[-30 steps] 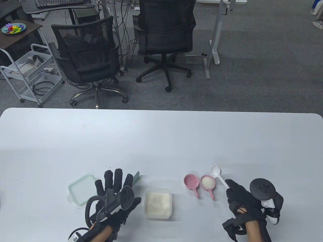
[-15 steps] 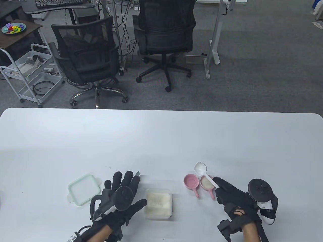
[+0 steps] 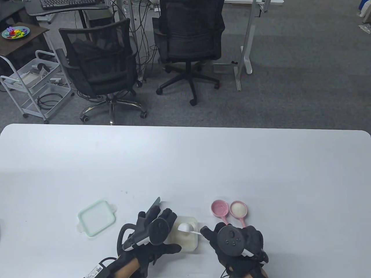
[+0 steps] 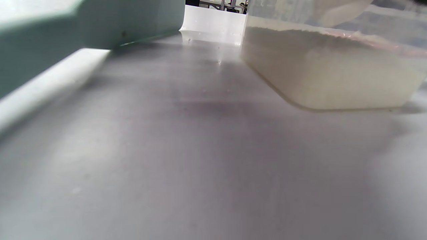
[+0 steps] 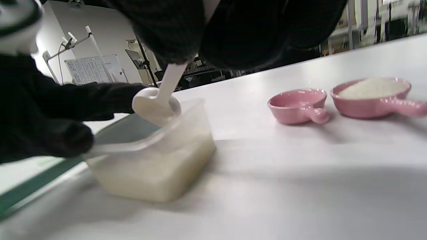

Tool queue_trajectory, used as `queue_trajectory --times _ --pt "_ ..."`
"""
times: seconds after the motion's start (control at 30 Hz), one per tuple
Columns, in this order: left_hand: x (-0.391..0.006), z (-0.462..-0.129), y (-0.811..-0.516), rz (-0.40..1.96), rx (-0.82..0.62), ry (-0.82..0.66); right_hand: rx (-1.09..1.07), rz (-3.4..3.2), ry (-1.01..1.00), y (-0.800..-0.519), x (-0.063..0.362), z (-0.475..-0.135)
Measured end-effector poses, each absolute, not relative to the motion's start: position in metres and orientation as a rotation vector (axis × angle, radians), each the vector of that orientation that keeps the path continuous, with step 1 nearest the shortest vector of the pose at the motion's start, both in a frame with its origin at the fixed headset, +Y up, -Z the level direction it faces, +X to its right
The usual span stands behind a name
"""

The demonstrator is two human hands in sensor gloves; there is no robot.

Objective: Scoop white sugar with coffee spoon and level it off using dessert spatula

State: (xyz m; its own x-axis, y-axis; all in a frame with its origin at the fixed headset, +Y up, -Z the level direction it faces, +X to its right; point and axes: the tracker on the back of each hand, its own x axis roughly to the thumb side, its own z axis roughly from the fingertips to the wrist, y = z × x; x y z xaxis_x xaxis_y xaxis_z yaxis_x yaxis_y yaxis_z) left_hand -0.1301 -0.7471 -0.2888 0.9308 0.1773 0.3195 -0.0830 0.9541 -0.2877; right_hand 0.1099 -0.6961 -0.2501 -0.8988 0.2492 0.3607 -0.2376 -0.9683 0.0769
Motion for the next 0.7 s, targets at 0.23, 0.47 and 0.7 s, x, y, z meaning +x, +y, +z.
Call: queue_trajectory --times 0.23,0.47,0.7 --pt "-0.13 -0.289 -0.746 0.116 -0.286 -0.344 0.581 3.0 -0.023 -0.71 0.087 -0.247" --pt "-0.129 -0.289 -0.747 0.12 -0.286 -0.345 0.562 2.668 0.248 -0.717 0.101 -0.259" --pt "-0.129 -0.289 -0.748 0.122 -0.283 -0.345 0.332 2.239 0.441 -0.722 0.145 -0.279"
